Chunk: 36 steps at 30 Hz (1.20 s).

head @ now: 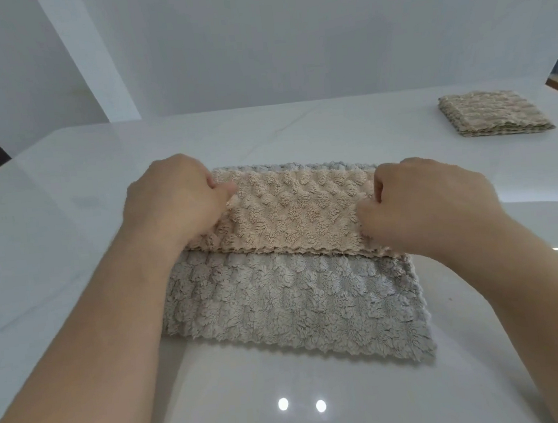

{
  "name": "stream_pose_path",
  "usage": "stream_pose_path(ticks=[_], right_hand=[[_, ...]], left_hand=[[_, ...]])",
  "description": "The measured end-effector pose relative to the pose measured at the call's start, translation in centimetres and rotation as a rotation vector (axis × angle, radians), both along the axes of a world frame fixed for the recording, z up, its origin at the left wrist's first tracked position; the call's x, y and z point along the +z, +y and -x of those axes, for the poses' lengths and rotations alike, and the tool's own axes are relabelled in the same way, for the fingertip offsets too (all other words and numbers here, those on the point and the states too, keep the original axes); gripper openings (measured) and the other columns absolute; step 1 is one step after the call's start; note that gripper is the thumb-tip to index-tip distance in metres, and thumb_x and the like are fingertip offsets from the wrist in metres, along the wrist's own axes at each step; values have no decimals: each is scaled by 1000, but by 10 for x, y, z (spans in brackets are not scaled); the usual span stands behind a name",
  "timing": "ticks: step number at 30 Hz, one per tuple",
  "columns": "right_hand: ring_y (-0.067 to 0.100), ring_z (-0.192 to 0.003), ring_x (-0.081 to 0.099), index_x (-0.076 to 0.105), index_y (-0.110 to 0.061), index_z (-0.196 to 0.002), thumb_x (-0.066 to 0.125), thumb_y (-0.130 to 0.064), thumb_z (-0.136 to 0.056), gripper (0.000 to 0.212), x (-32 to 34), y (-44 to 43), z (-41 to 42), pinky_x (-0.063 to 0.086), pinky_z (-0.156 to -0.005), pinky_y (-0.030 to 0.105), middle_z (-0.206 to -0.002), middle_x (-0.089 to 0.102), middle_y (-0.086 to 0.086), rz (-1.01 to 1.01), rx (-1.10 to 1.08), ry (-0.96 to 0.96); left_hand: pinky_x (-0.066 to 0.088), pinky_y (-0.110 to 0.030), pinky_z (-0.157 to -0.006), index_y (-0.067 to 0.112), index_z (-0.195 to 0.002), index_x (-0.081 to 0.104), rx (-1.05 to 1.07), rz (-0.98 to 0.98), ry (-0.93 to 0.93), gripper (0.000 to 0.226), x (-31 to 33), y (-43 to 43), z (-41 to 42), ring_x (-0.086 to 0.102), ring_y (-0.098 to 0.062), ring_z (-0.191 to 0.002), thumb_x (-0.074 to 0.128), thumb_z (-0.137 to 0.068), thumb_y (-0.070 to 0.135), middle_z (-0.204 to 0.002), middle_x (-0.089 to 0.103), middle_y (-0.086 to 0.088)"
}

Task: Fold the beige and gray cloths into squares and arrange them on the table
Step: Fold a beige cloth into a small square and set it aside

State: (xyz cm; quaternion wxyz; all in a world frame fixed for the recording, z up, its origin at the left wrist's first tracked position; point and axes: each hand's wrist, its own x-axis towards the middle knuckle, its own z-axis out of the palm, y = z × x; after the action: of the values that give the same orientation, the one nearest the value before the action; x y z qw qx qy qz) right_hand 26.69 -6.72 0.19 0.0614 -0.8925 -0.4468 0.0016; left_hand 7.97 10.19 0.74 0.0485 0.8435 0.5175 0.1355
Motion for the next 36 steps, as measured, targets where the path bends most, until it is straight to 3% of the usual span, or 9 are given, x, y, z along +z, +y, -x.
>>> stream_pose_path(ticks=[5, 8, 12, 17, 22, 28, 33, 35, 36], right_hand=[[31, -109, 48, 60, -20, -108, 41, -48, -88, 39, -7, 9, 2, 40, -89, 43, -109, 56, 7, -134, -13, -140], [31, -126, 47, 59, -15, -124, 43, -38, -97, 39, -18, 23, 3, 39, -100, 45, -127, 57, 8, -254, 121, -148], [29, -149, 29, 41, -7, -148, 30, -28, -107, 48, -40, 43, 4, 27, -119, 46, -154, 43, 9, -216, 301, -15], [23, -157, 4, 12, -11, -162, 17, -39, -109, 60, -61, 47, 0, 4, -127, 40, -170, 10, 5, -25, 315, 102], [22, -157, -3, 6, -10, -162, 13, -50, -107, 68, -62, 45, -4, -1, -126, 38, -170, 1, 7, -6, 223, 175], [30, -156, -3, 1, -3, -160, 9, -59, -103, 81, -62, 41, -9, 1, -127, 43, -169, -3, 17, 40, 64, 215], [40, -152, 18, 10, -12, -162, 4, -51, -99, 74, -45, 43, -13, 23, -122, 53, -164, 14, 27, 226, 91, 168], [37, -127, 54, 38, -14, -153, 21, -27, -107, 51, -22, 44, -12, 46, -106, 48, -143, 52, 22, 329, 172, 108], [31, -101, 64, 57, -8, -134, 29, -18, -107, 40, -12, 47, -13, 52, -92, 42, -117, 64, 14, 349, 195, 90]], left_hand=[[46, -33, -92, 23, -106, 67, -366, -212, -189, 24, -19, -14, -25, 57, -14, -99, 54, -100, 44, -103, 63, 6], [39, -34, -111, 18, -139, 56, -515, -143, -119, 40, -38, -10, -37, 50, -15, -128, 47, -105, 37, -136, 59, 3], [17, -37, -126, 19, -159, 26, -553, 10, 24, 56, -55, -9, -47, 21, -18, -153, 33, -108, 40, -165, 27, 1], [5, -41, -128, 23, -162, 5, -533, 42, 219, 63, -59, -4, -45, 2, -16, -156, 15, -107, 51, -169, 3, 4], [1, -45, -127, 21, -162, -2, -388, 133, 294, 78, -60, 10, -40, -4, -21, -156, 8, -99, 67, -169, -4, 1], [1, -42, -127, 11, -161, -4, -202, 229, 268, 81, -58, 20, -33, -6, -26, -156, 8, -101, 64, -169, -6, -9], [10, -45, -127, 6, -160, 3, -172, 286, 346, 74, -46, 21, -36, 2, -29, -156, 11, -106, 55, -168, 1, -15], [23, -43, -123, 5, -158, 23, -216, 250, 474, 56, -31, 23, -42, 24, -32, -152, 19, -111, 35, -165, 23, -18], [32, -41, -118, 5, -152, 39, -224, 224, 519, 49, -23, 27, -46, 39, -33, -144, 23, -111, 26, -158, 38, -18]])
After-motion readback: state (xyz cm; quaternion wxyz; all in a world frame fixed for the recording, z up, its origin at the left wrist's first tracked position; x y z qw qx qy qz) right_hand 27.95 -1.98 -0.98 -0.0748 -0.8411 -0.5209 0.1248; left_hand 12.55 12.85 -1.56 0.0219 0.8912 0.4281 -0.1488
